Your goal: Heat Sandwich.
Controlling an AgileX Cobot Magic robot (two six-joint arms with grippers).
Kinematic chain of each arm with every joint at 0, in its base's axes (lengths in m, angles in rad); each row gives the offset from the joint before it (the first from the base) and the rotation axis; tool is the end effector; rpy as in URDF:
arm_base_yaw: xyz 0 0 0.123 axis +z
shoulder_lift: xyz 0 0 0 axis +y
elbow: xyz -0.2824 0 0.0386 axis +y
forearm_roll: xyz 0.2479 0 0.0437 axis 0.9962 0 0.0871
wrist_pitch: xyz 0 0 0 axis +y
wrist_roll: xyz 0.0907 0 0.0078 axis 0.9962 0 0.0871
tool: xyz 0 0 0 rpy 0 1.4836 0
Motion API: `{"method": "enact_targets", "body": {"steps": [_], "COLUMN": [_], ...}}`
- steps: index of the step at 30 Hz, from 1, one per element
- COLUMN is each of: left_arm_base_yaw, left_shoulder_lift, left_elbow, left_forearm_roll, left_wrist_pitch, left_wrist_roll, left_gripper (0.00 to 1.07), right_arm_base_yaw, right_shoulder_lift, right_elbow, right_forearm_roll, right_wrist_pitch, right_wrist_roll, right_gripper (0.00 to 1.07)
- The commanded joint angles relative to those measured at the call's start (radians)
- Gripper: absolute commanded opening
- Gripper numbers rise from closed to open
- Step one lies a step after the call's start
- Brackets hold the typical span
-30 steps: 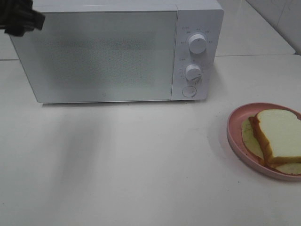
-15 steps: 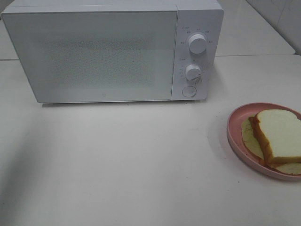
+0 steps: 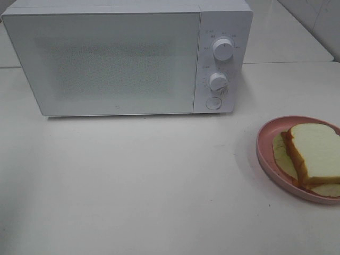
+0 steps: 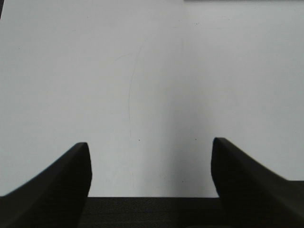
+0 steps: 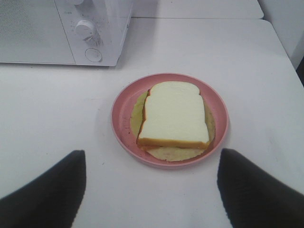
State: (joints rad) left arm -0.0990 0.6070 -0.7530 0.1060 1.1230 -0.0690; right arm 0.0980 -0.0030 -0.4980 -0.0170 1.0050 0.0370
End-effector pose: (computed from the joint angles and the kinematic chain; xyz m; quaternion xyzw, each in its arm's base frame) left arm 0.0865 0.0001 0.3247 0.0198 0.9411 0.0245 0.3367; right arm -0.0027 -0.0016 0.2812 -0.0255 0.8377 0.0283 0.5448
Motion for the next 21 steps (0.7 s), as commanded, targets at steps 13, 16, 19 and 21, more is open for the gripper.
{"method": "enact_targets", "body": {"steps": [13, 16, 19, 21], "left_arm_base_yaw": [0.002, 0.002, 0.002, 0.002], "left_shoulder_lift": [-0.423, -0.515, -0.571, -0.590], "left_elbow": [0.176, 0.202, 0.203, 0.205], "left_forearm_roll": [-0.050, -0.051, -0.049, -0.046], "left_wrist_pitch": [0.035, 0.026, 0.008, 0.003], "left_wrist_roll": [-0.003, 0.006, 0.013, 0.014], "left_gripper": [0.67, 0.67, 0.67, 0.67], "right_arm_base_yaw": [-0.005, -0.005, -0.005, -0.005], "right_shoulder_lift": [-0.029, -0.029, -0.029, -0.029], "right_elbow": [0.003, 0.003, 0.003, 0.003], "right_forearm_roll": [-0.008, -0.008, -0.008, -0.008], "right_wrist_pitch": [-0.009, -0.009, -0.009, -0.009], "right_wrist_roll": [0.002, 0.002, 0.002, 0.002], "right_gripper": [0.75, 0.75, 0.75, 0.75]}}
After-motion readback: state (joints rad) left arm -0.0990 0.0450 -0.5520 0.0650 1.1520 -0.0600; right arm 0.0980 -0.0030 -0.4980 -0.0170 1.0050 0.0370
